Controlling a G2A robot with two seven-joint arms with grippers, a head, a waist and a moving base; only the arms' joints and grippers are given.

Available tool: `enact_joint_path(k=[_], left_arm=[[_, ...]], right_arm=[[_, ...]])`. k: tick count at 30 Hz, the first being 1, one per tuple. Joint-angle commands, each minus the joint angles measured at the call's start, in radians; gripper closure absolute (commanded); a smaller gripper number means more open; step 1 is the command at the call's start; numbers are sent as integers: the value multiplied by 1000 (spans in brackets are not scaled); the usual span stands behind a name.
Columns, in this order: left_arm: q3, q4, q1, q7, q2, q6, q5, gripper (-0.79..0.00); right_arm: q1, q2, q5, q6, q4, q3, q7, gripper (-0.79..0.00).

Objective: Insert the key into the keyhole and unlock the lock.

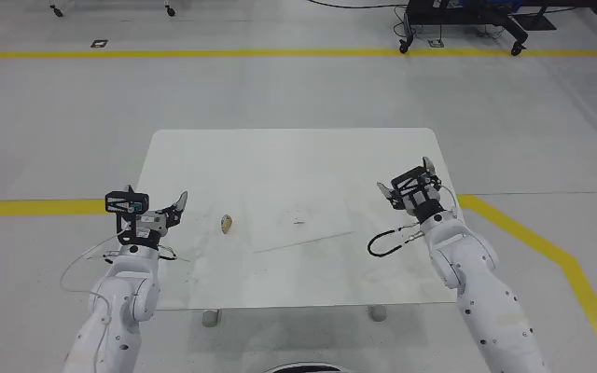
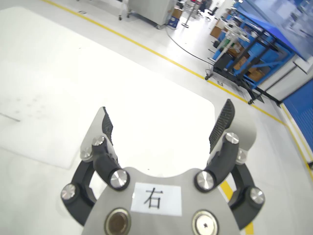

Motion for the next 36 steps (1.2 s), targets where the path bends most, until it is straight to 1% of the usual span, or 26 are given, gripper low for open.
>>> enact_joint_path(k=[1, 6, 7, 9, 10, 12, 14, 15, 17, 18, 19, 20, 21, 22, 23, 24, 27, 29, 31, 32, 33, 36], left_arm=[[0, 0, 0, 0, 0, 0, 0, -785], [0, 0, 0, 0, 0, 0, 0, -785], [0, 0, 0, 0, 0, 0, 0, -785], [0, 0, 0, 0, 0, 0, 0, -785], [0, 0, 0, 0, 0, 0, 0, -785], [0, 0, 0, 0, 0, 0, 0, -785], [0, 0, 0, 0, 0, 0, 0, -785], [0, 0, 0, 0, 0, 0, 0, -785], [0, 0, 0, 0, 0, 0, 0, -785], [0, 0, 0, 0, 0, 0, 0, -785], [0, 0, 0, 0, 0, 0, 0, -785], [0, 0, 0, 0, 0, 0, 0, -785], [0, 0, 0, 0, 0, 0, 0, -785], [0, 0, 0, 0, 0, 0, 0, -785], [0, 0, 0, 0, 0, 0, 0, -785], [0, 0, 0, 0, 0, 0, 0, -785], [0, 0, 0, 0, 0, 0, 0, -785], [0, 0, 0, 0, 0, 0, 0, -785], [0, 0, 0, 0, 0, 0, 0, -785], [0, 0, 0, 0, 0, 0, 0, -785], [0, 0, 0, 0, 0, 0, 0, -785], [0, 0, 0, 0, 0, 0, 0, -785]], right_arm=[[85, -5, -24, -93, 33, -78, 22, -785], [291, -25, 46, -346, 201, -225, 44, -785], [333, -30, 62, -392, 247, -256, 66, -785], [423, -44, 124, -528, 344, -324, 86, -785], [466, -52, 148, -574, 394, -354, 99, -785], [545, -68, 219, -720, 500, -417, 96, -785], [621, -84, 251, -813, 603, -473, 110, -785], [652, -94, 266, -838, 648, -503, 115, -760], [706, -111, 278, -838, 719, -567, 125, -613], [728, -119, 286, -838, 749, -604, 131, -499], [752, -126, 301, -838, 780, -632, 127, -431], [773, -133, 310, -838, 810, -658, 126, -379], [790, -140, 318, -838, 833, -684, 123, -360], [805, -148, 330, -838, 854, -710, 115, -323], [820, -154, 334, -838, 871, -737, 109, -277], [835, -161, 332, -838, 888, -761, 106, -206], [870, -178, 321, -838, 924, -824, 84, -142], [888, -187, 307, -838, 941, -860, 63, -120], [905, -195, 288, -838, 960, -889, 45, -120], [910, -199, 284, -838, 969, -900, 34, -86], [916, -202, 279, -838, 976, -911, 25, 0], [933, -210, 249, -838, 988, -929, 10, 0]])
